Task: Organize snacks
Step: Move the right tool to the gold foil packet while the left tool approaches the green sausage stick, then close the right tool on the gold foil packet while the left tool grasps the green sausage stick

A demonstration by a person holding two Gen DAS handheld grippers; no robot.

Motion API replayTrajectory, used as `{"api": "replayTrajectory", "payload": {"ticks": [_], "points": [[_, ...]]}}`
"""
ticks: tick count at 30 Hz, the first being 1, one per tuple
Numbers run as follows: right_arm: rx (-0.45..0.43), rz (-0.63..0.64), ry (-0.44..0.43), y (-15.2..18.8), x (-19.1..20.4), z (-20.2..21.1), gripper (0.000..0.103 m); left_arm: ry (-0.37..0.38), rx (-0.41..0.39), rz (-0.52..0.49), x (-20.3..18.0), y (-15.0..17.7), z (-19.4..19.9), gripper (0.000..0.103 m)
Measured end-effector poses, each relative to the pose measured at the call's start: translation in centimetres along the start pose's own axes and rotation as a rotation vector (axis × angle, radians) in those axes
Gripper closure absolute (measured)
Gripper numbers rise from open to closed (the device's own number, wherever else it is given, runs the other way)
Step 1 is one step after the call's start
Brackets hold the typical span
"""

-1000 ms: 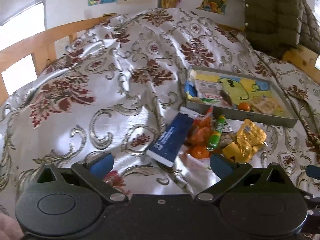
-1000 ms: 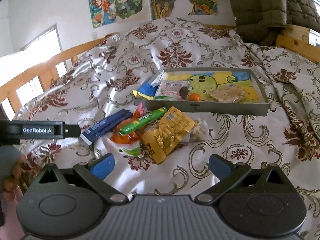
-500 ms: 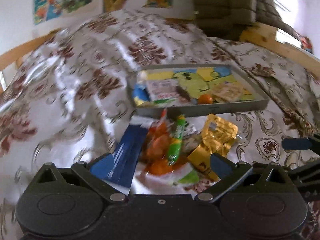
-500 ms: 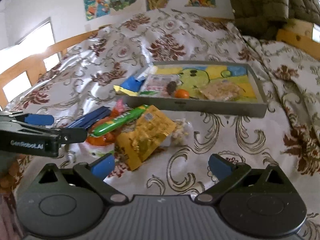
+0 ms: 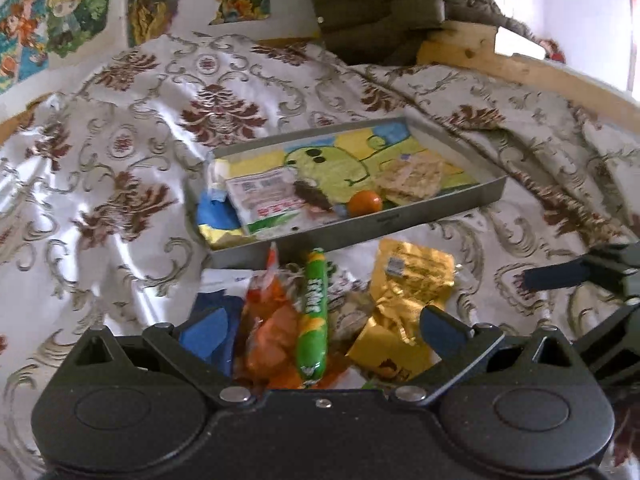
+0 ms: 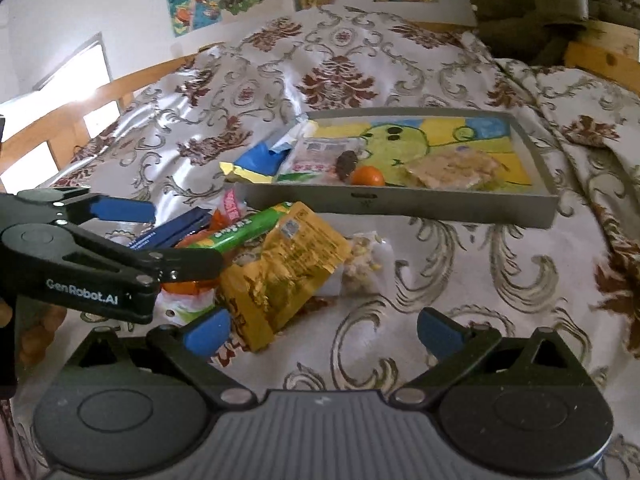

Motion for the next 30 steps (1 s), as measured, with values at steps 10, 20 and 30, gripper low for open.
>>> {"api": "replayTrajectory", "payload": {"ticks": [10,20,30], "points": [[0.02,-0.028,-0.08,0.0,0.4,-1.8,0.021,0.156,0.094,0.109,-0.5,0.5,-2.0,0.033],[0.048,-0.061,-0.091,0.2,0.0,-4.1,0.033,0.124,0.14,0.154,1.0,0.3,-4.2,0.065],[0.01,-0.151,-0.164,-0.1,-0.2,-4.7,0.039,0.114,0.174,0.127,1.2,0.3,-5.3,0.082]]}}
Point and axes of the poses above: each gripper's, at about its wrist camera, not at the fingertips, and z roughly against the way its jaws point, x to its left, y to its underside, the point moved 9 cm from there along -z, roughly the way its jaws point, and after that the axes turned 9 degrees about -y, right-handed, at the moved point
